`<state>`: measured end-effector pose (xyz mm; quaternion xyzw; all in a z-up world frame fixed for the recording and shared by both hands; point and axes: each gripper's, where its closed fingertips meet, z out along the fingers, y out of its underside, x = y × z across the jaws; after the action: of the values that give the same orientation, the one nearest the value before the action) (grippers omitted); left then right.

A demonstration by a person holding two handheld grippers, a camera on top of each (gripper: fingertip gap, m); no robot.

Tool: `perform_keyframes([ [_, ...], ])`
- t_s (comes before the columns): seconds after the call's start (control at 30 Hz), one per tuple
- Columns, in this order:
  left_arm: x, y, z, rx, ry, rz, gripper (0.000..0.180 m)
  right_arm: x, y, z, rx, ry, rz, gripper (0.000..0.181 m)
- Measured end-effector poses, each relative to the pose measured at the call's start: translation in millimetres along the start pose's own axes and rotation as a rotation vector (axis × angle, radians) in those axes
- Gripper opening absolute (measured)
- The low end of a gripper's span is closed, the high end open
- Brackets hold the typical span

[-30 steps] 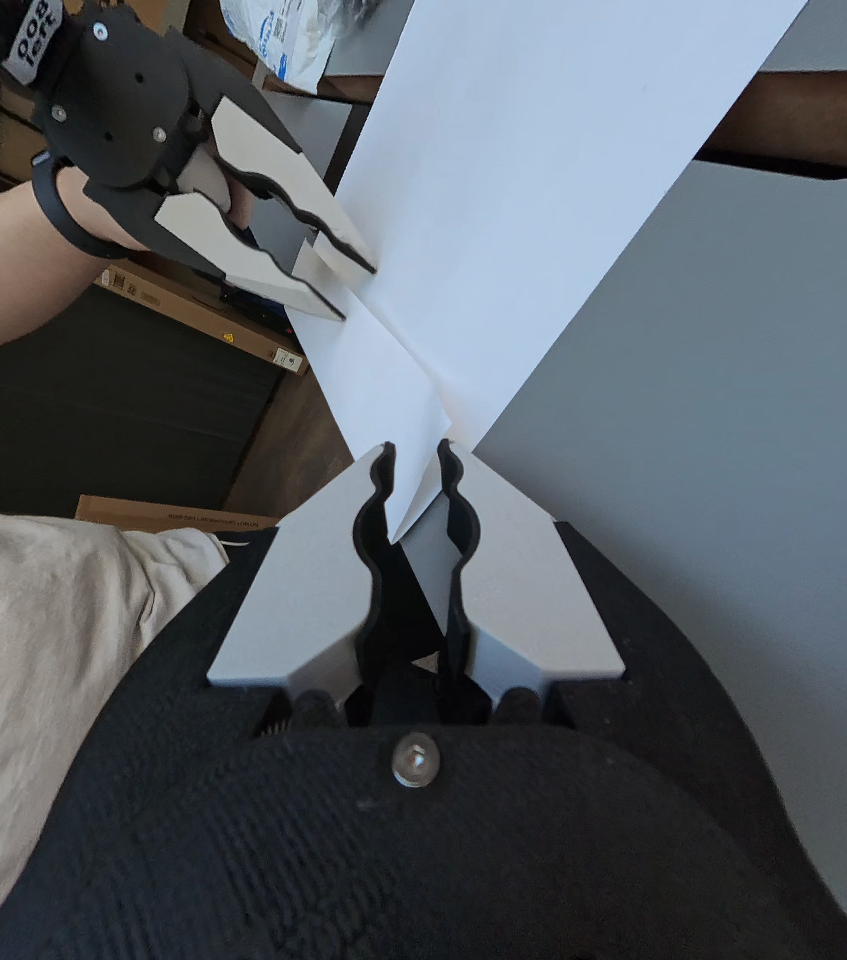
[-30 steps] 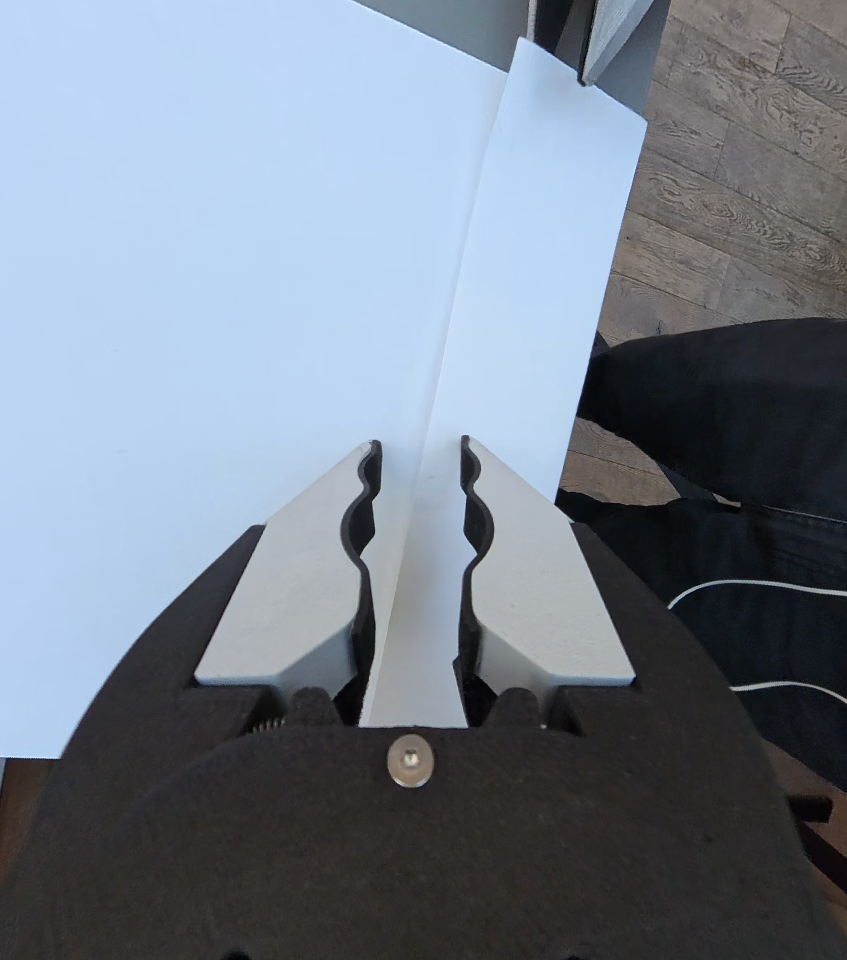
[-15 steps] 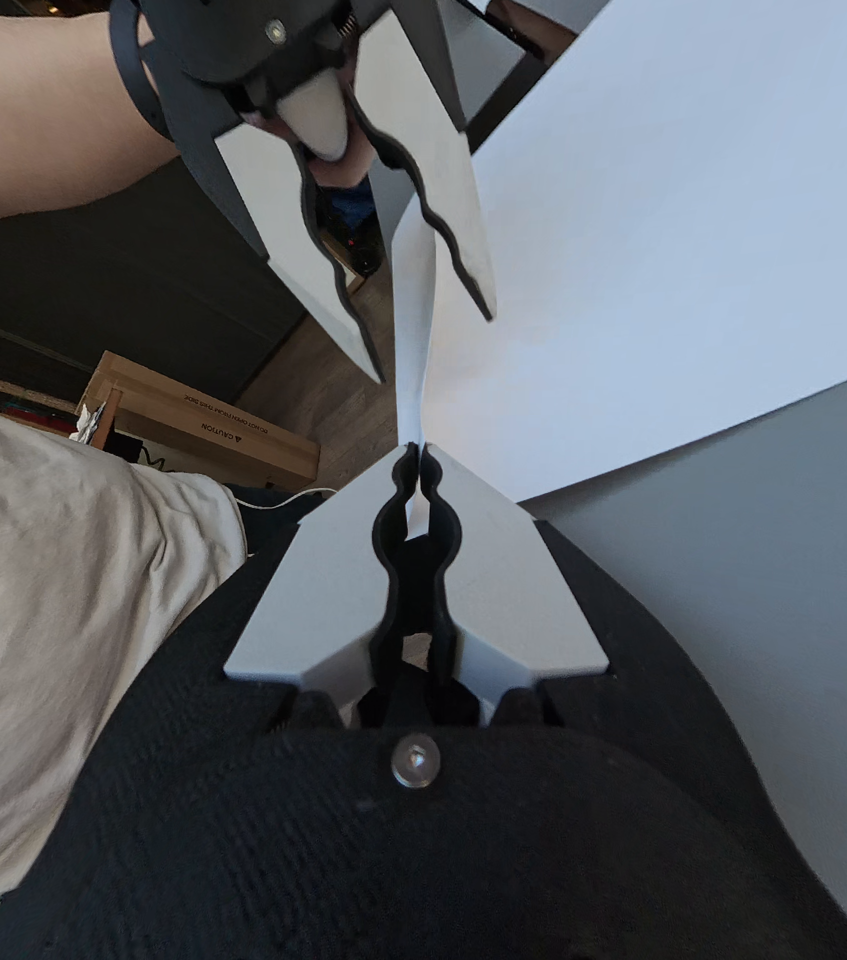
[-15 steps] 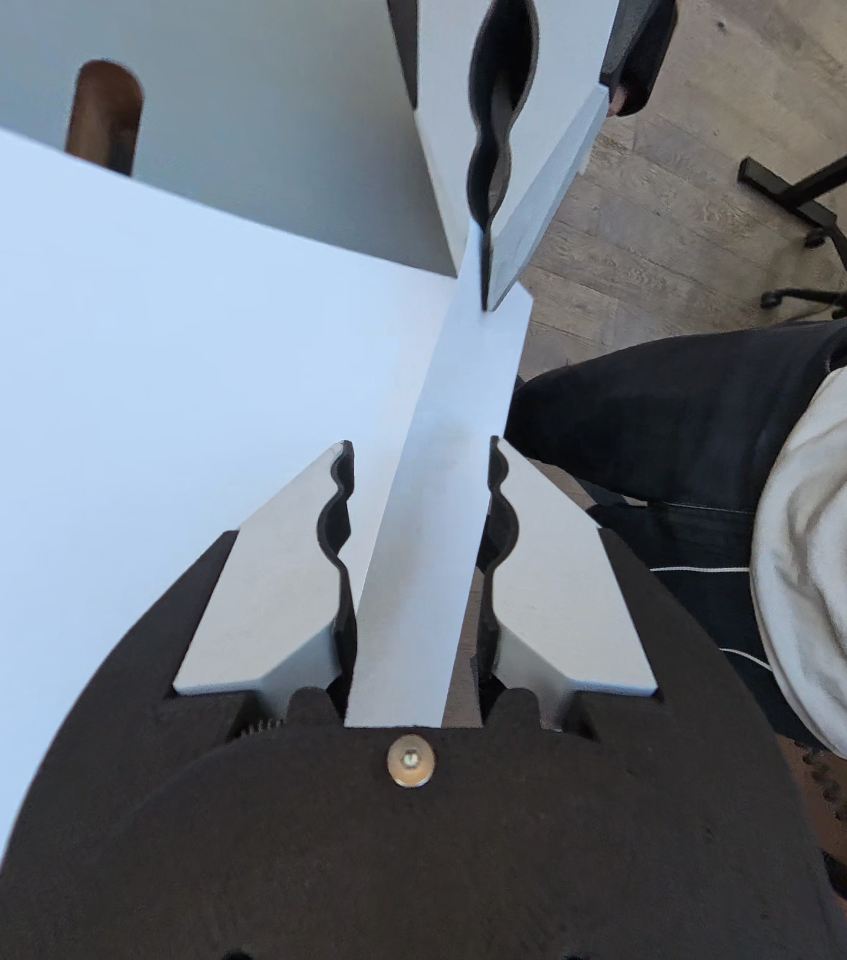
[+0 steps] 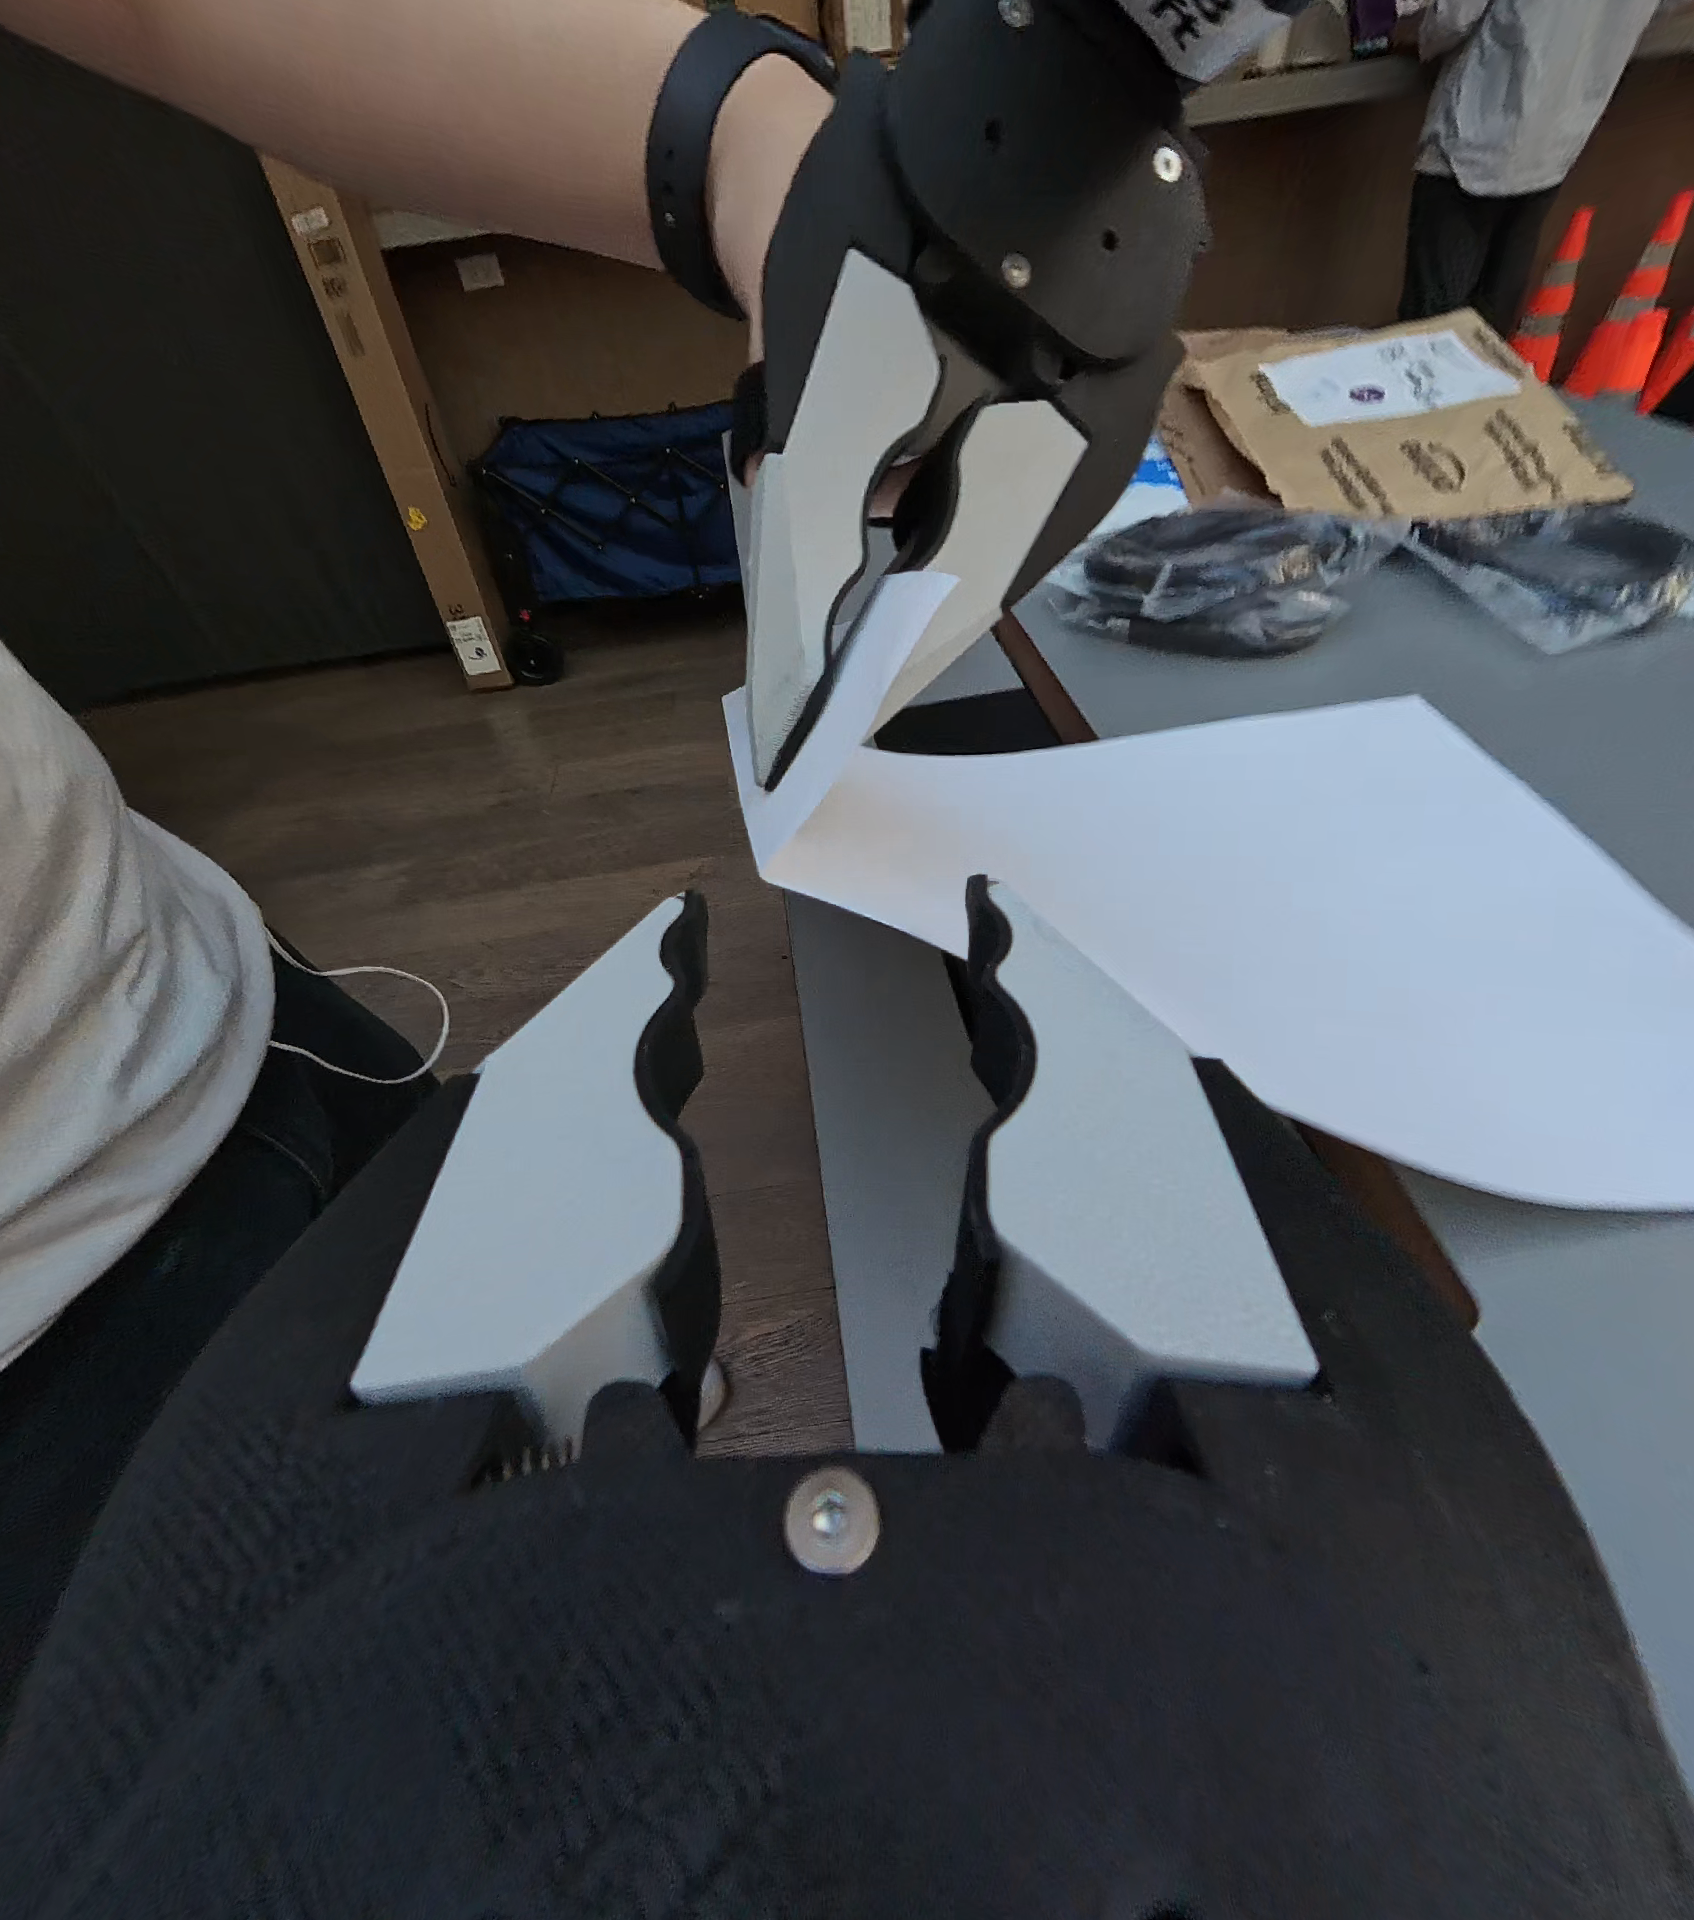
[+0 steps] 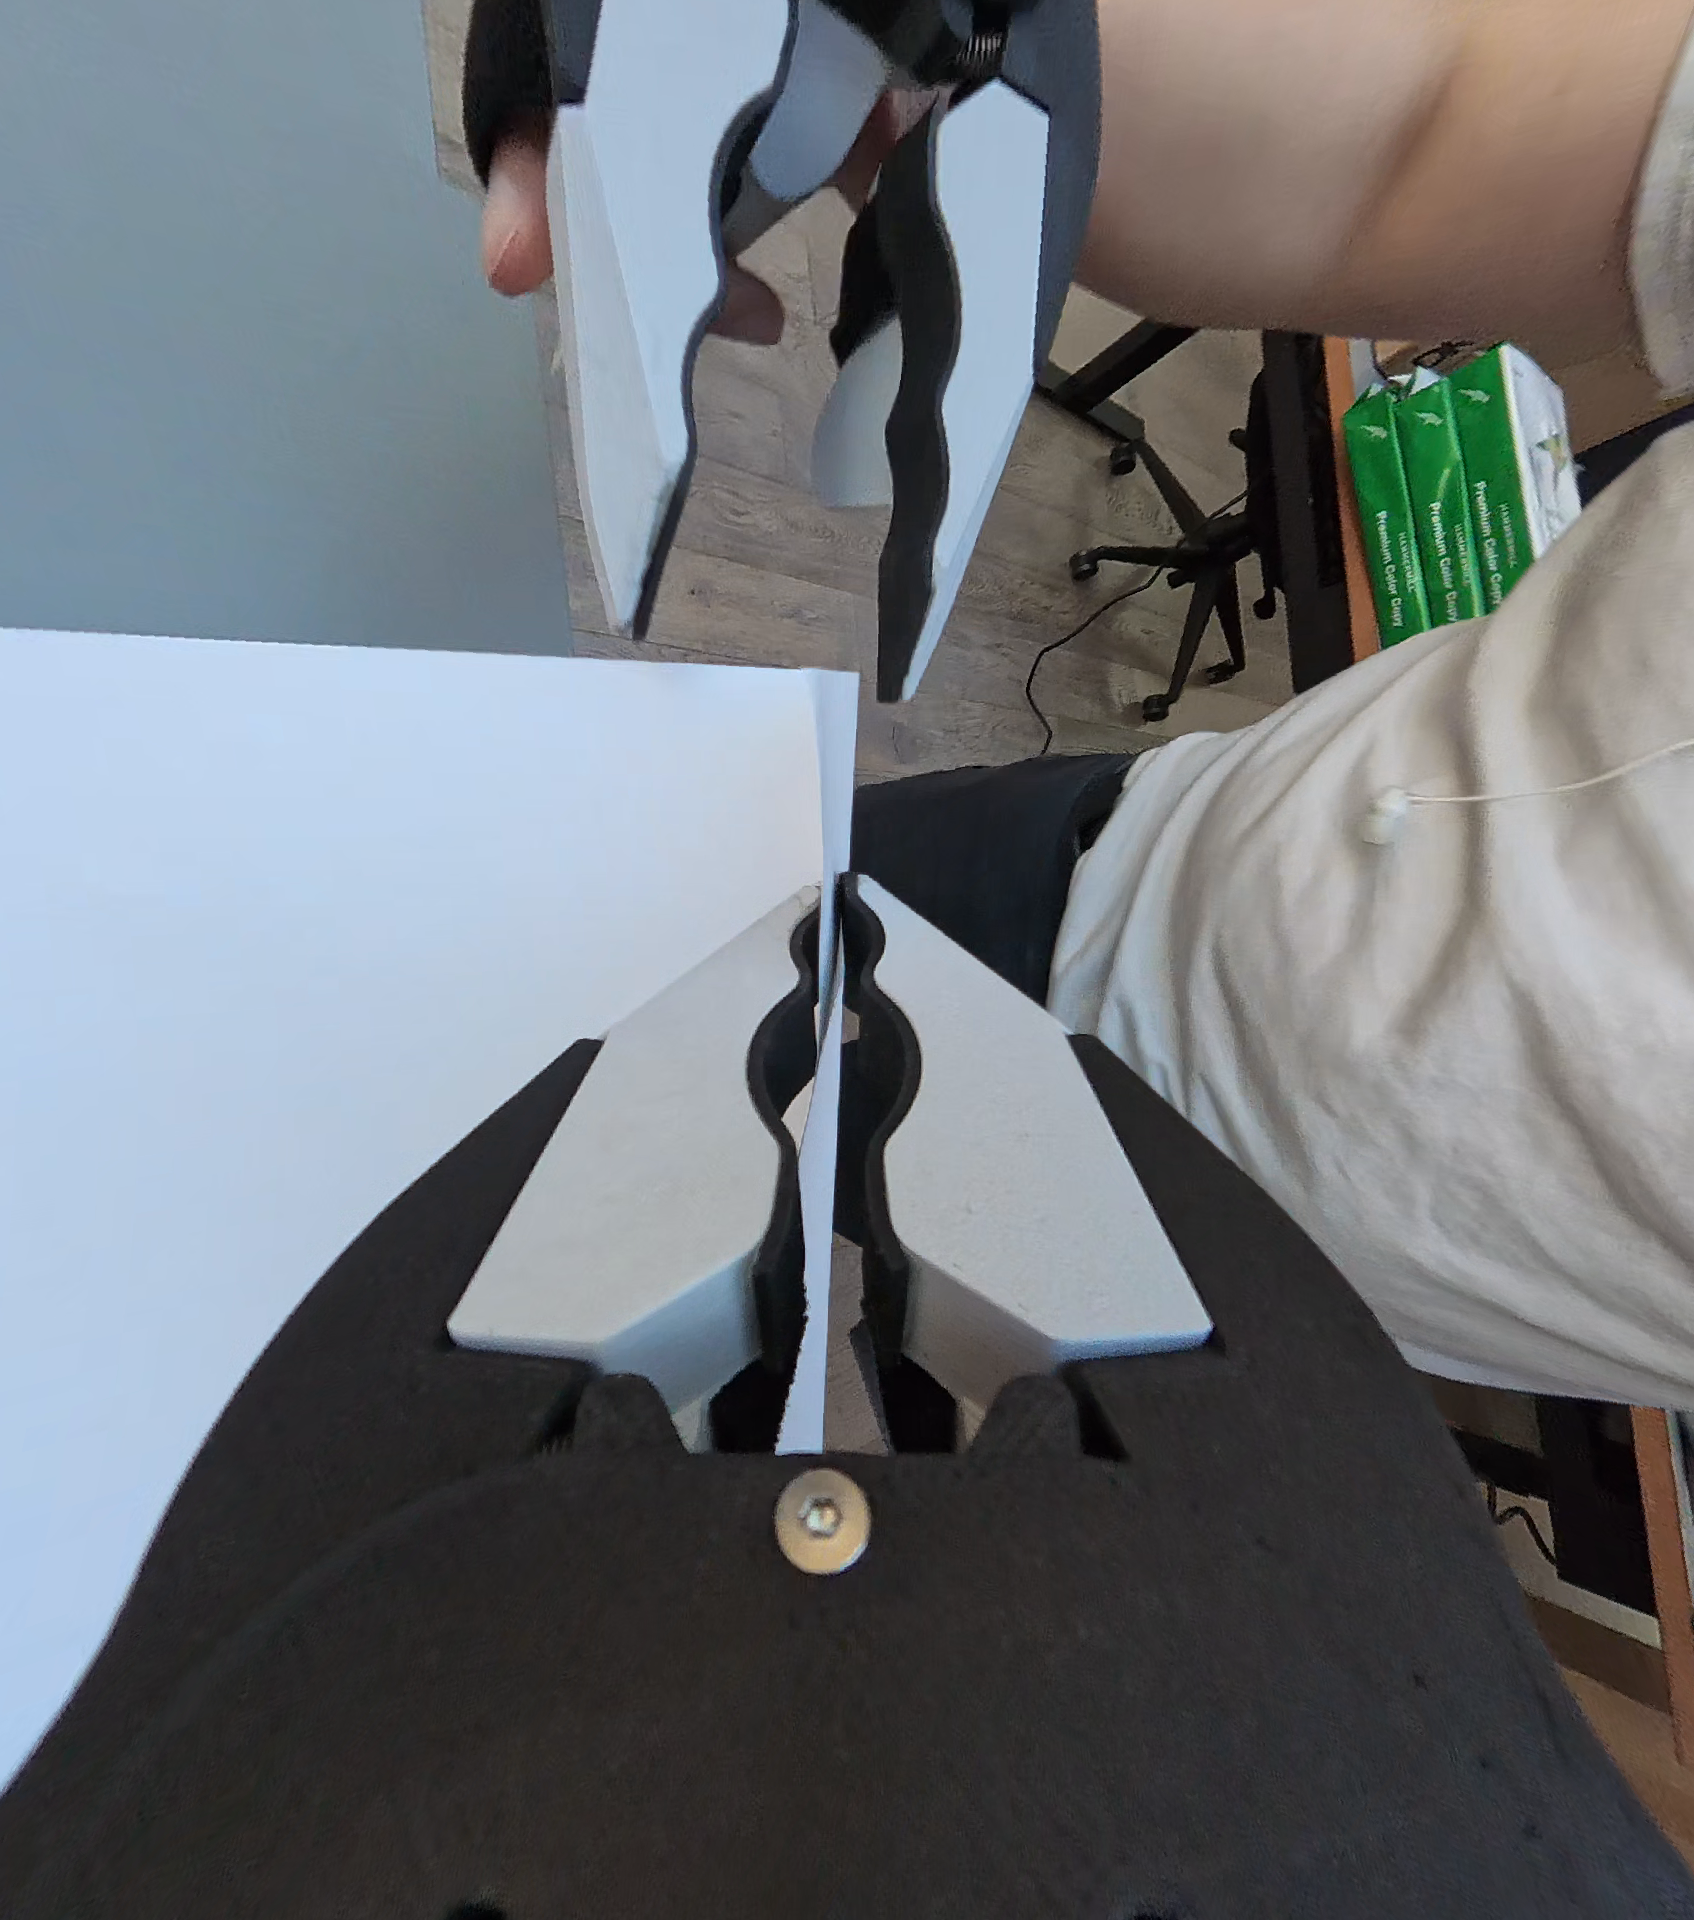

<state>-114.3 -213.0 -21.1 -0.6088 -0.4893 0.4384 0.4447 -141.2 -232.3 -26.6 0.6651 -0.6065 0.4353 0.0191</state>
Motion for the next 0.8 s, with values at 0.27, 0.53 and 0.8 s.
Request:
perform_keyframes([
  [0.27,-31,-126,9,-0.047,-0.139,-0.358,0.020,82,-48,-78,0.117,0.019,0.149,0.000],
  [0.53,-44,-213,-12,-0.032,-0.294,-0.334,0.000,142,-99,-143,0.410,0.086,0.265,0.000],
  [0.8,-67,-255,-40,-0.252,-0.478,-0.249,0.000,166,-160,-196,0.229,-0.201,0.545,0.048],
])
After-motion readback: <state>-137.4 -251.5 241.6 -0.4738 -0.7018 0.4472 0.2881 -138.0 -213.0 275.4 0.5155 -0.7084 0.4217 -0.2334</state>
